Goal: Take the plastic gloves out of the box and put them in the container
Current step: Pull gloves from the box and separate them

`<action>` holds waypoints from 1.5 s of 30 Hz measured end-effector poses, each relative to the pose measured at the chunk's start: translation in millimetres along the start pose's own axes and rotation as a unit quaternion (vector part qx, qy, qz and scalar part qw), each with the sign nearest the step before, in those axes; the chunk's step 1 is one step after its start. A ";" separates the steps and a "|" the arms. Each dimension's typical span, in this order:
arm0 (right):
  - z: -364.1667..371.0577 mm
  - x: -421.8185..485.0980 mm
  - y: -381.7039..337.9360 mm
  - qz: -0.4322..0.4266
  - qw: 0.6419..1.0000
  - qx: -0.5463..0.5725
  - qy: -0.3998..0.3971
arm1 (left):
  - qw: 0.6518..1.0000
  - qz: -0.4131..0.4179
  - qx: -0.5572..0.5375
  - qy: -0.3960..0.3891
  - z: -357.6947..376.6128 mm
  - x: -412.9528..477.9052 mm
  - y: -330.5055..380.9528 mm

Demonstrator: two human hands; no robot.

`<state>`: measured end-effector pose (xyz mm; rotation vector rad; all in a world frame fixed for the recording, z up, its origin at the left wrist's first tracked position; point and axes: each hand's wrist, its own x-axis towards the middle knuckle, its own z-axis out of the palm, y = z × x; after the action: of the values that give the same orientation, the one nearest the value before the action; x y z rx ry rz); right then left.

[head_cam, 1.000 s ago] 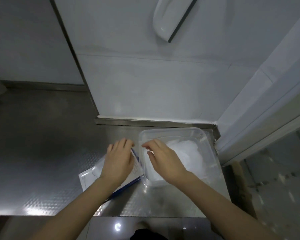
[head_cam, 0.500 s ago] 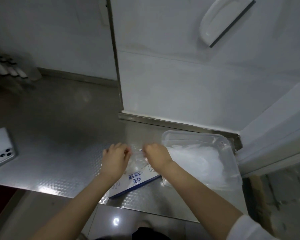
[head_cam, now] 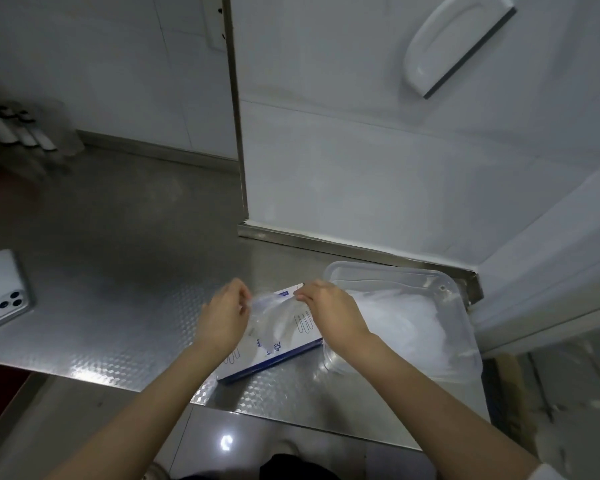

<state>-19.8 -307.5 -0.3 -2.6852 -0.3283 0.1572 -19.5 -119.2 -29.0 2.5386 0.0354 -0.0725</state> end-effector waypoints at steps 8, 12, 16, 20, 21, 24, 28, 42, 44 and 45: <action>-4.3 -6.9 -2.5 -0.007 1.000 0.007 -0.001 | 0.987 0.152 -0.003 -0.056 11.6 -17.3 23.9; -7.4 -12.5 -3.6 -0.009 1.000 0.003 -0.013 | 0.990 0.135 -0.034 -0.004 16.0 -13.7 28.9; -11.1 -14.5 -0.3 0.022 0.999 0.013 -0.020 | 0.992 0.125 0.011 -0.024 13.5 -9.0 25.5; -9.8 -14.1 3.2 0.042 0.997 0.061 -0.013 | 0.992 0.117 0.028 -0.039 8.0 -6.5 22.4; -9.4 -13.8 4.5 0.041 0.997 0.068 -0.012 | 0.992 0.116 0.029 -0.040 6.6 -6.3 23.6; -11.6 -13.7 7.0 0.030 0.996 0.073 -0.030 | 0.993 0.106 0.032 -0.052 1.8 -6.8 29.7; -14.9 -14.9 5.0 -0.019 0.997 0.066 -0.046 | 0.993 0.098 0.012 -0.058 0.4 -6.6 31.1; -10.2 -11.7 -7.7 -0.034 0.997 0.050 -0.036 | 0.997 0.041 -0.043 -0.059 12.3 -6.8 18.9; -10.4 -13.3 -6.9 -0.015 0.997 0.057 -0.045 | 0.998 0.011 -0.018 -0.058 17.6 -6.7 15.6; -10.4 -13.8 -6.5 -0.007 0.997 0.063 -0.047 | 0.998 0.000 -0.010 -0.065 20.5 -6.8 13.8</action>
<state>-32.8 -309.3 12.7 -2.5543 -0.3547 0.2909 -26.6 -142.2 -37.6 2.5079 -0.0145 -0.2353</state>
